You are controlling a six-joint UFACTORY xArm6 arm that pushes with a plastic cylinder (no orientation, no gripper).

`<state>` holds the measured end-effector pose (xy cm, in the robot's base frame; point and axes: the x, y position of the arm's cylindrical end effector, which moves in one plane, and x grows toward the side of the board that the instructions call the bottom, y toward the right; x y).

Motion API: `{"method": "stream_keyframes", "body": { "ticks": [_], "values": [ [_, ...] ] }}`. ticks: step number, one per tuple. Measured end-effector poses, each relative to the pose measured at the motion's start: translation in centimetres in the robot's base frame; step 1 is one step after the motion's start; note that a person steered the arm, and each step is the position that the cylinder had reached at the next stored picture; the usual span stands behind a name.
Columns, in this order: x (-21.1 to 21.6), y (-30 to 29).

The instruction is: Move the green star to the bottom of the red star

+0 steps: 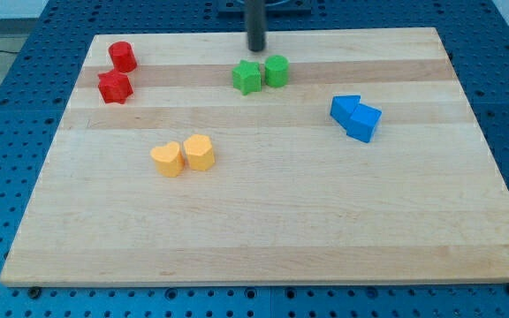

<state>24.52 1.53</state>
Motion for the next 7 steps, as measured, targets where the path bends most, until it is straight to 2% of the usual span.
{"method": "stream_keyframes", "body": {
  "ticks": [2,3,4,5,6,7],
  "values": [
    [7.5,-3.8],
    [9.8,-8.6],
    [9.7,-11.7],
    [6.7,-8.4],
    [5.1,-10.4],
    [7.1,-14.5]
  ]
}}
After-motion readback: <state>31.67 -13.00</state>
